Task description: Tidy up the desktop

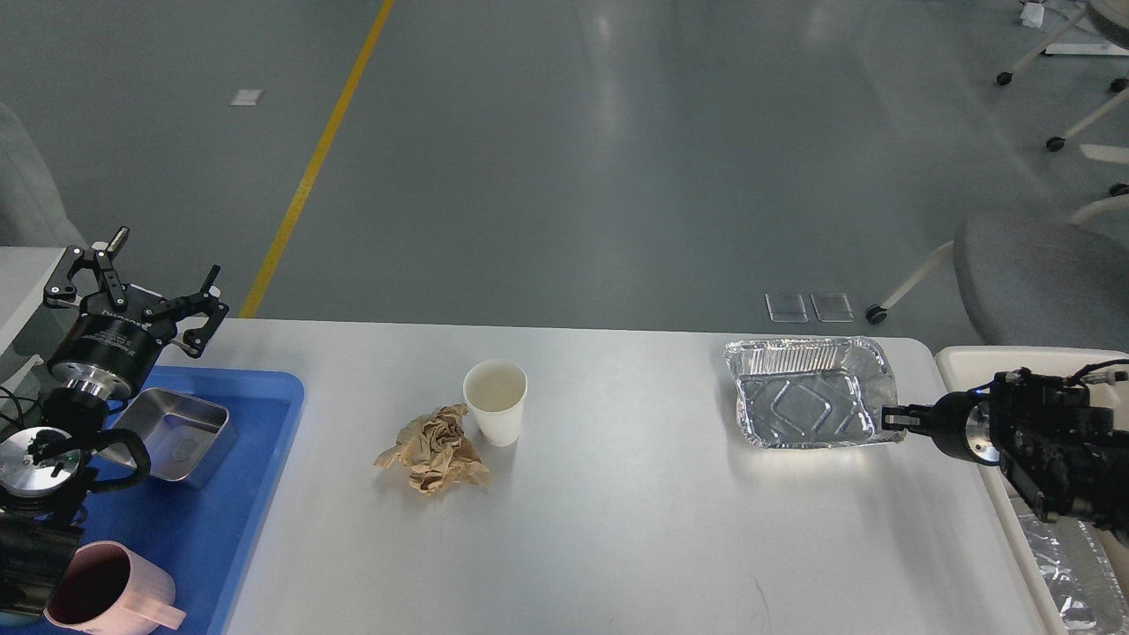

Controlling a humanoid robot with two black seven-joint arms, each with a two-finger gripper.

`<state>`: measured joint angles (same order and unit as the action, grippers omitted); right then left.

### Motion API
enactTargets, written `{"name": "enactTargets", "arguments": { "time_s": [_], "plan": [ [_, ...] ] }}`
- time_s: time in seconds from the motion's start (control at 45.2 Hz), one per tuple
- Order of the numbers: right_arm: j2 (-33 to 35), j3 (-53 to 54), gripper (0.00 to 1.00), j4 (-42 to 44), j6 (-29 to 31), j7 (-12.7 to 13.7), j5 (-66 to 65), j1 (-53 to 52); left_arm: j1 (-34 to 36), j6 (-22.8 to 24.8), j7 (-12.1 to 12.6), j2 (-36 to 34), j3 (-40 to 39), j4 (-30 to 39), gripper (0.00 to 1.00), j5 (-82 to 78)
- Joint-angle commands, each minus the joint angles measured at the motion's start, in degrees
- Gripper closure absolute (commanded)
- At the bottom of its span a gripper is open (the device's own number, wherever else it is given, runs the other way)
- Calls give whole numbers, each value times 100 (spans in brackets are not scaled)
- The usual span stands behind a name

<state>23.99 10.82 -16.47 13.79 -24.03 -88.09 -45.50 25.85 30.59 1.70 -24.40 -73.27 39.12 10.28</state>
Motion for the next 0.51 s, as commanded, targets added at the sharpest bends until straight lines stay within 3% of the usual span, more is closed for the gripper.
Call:
{"name": "enactTargets", "arguments": {
  "time_s": [0.0,0.243,0.486],
  "plan": [
    [615,8,100,-944,370,47,20,-266,-27,-9,6,-47,6,-1,3,0],
    [1784,43,100,-2851,713,267,55,-495,-62,-44,-3,-48,6,34,3,0],
    [3164,78,100,-5163,1003,838,72,-504,-124,-53,-3,-56,6,25,3,-18]
  ]
}}
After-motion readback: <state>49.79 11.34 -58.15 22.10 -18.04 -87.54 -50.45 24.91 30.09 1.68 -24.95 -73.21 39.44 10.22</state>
